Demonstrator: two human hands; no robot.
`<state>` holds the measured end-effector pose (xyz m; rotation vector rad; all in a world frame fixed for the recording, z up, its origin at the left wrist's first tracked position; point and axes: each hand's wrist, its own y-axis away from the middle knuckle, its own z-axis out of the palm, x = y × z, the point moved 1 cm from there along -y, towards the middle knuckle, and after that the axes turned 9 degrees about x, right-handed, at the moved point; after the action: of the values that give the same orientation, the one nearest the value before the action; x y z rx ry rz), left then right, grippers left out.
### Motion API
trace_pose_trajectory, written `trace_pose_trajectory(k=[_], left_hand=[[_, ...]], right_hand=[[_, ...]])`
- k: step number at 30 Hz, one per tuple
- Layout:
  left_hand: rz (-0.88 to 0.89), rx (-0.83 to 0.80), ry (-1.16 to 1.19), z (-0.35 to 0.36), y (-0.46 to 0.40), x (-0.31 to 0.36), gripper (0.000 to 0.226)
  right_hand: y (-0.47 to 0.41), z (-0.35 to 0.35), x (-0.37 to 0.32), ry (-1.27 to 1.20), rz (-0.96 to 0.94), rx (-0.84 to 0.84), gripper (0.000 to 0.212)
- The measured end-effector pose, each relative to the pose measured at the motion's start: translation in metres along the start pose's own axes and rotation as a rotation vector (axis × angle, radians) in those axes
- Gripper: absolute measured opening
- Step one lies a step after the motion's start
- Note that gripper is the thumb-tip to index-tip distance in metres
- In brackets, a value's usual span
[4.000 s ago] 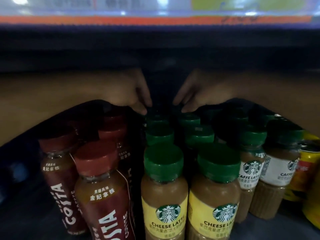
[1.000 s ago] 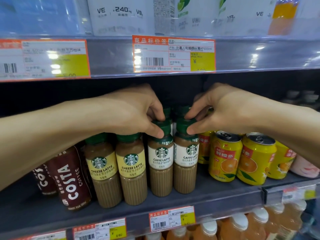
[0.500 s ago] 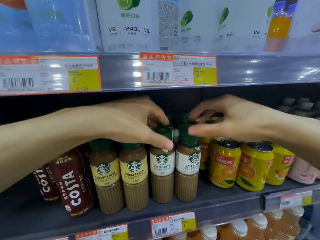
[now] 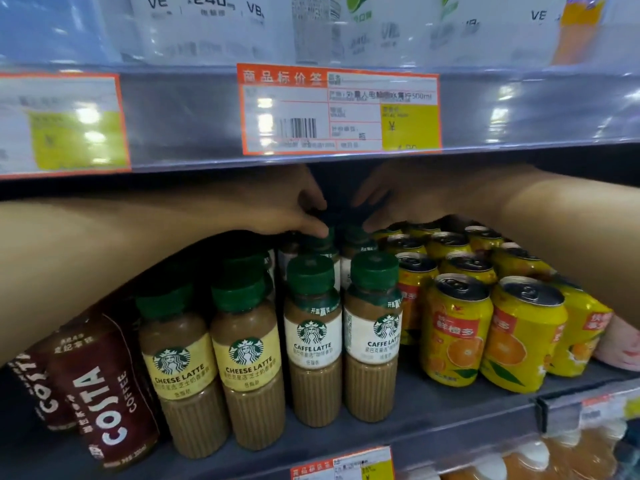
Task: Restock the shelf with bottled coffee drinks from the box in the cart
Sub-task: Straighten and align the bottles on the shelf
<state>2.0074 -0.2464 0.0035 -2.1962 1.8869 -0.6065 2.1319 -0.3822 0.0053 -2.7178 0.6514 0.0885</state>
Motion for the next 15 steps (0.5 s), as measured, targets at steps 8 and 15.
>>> trace_pose_trajectory(k=[8, 15], left_hand=[[0.042, -0.017, -0.043, 0.010, -0.012, -0.003, 0.033], [0.067, -0.053, -0.045, 0.005, -0.006, -0.003, 0.034]], right_hand=[[-0.004, 0.011, 0.009, -0.156, 0.065, 0.052, 0.037], [-0.005, 0.012, 0.012, -0.241, 0.061, 0.027, 0.023]])
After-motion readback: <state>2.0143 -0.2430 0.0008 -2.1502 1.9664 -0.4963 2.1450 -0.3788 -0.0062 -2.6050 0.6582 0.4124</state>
